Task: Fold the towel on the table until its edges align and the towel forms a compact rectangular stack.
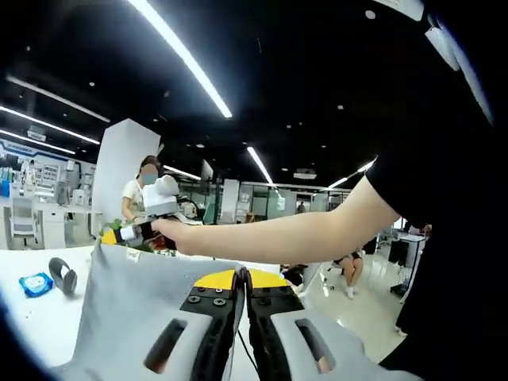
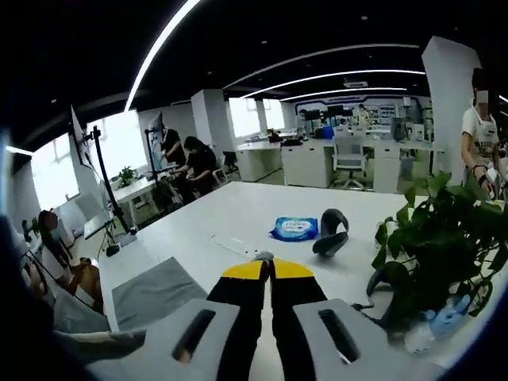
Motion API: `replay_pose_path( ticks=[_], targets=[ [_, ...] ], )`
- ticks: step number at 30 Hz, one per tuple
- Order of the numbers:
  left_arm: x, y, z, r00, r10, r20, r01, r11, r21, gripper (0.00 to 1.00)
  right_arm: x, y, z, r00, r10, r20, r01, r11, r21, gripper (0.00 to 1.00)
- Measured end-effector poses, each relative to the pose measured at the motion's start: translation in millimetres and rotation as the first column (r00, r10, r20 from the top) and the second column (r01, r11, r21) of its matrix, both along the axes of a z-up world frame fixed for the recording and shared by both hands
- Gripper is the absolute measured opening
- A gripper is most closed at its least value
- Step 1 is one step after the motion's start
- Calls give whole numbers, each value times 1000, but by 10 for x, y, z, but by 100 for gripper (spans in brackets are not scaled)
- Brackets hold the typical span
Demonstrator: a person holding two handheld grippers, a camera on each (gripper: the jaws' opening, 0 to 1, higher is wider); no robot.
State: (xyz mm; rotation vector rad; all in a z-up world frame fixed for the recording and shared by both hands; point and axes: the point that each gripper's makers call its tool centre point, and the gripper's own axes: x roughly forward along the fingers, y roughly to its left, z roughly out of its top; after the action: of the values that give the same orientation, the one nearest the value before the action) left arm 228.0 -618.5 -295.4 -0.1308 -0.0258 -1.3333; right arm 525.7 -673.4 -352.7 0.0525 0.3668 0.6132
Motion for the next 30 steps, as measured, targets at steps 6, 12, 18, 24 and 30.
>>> replay_pose_path(
  ticks=[6,12,18,24,30],
  targets=[
    [16,-74,209,999,17,44,-16,1000,-26,4,96,-39,253,999,2,46,-2,1000,10,0],
    [68,-152,375,998,17,53,-15,999,-37,4,238,-71,479,997,10,78,-9,1000,-12,0],
    [69,-8,392,993,50,106,-49,999,-16,4,273,16,578,996,25,91,-21,999,-45,0],
    [30,328,252,970,110,218,-129,989,75,4,226,236,467,996,58,63,-54,997,-62,0],
    [22,735,284,962,150,227,-169,983,68,4,193,637,454,991,120,59,-117,992,-48,0]
  ],
)
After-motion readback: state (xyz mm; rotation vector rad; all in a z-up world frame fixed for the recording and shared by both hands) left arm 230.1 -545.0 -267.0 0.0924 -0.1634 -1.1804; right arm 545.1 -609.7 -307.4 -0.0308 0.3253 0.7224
